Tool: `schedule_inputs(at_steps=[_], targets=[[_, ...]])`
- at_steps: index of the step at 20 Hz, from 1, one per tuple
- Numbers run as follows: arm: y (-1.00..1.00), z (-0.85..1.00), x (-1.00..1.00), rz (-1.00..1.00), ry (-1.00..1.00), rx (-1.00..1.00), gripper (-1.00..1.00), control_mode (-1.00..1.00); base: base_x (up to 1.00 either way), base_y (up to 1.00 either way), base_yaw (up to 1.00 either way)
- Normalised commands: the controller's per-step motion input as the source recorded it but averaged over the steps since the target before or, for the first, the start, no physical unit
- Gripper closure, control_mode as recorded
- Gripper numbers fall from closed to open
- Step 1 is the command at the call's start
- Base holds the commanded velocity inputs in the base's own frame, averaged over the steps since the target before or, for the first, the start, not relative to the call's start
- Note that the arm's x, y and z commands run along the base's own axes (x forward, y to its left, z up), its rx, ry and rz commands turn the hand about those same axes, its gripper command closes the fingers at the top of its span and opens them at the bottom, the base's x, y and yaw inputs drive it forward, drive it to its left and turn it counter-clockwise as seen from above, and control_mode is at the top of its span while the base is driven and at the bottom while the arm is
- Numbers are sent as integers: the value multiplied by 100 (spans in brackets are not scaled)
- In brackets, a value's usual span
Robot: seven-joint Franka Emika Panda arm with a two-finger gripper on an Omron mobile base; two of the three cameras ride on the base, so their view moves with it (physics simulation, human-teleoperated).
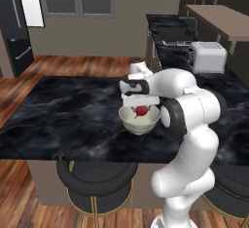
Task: Retrieve the pear and banana from the fridge and place them into the bowl on the dining table.
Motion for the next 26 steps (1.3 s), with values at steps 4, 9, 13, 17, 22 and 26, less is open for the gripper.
schedule_inputs(at_steps=[4,9,13,17,22,26], targets=[[0,-32,32,0,0,0,100,-100,0,0,0],[0,-26,41,0,0,0,100,-100,0,0,0],[0,-24,46,0,0,0,100,-100,0,0,0],[1,-11,-11,0,-7,0,100,-100,0,0,0],[18,0,-78,0,-28,-1,100,-100,0,0,0],[6,9,-98,0,-34,-1,100,-100,0,0,0]])
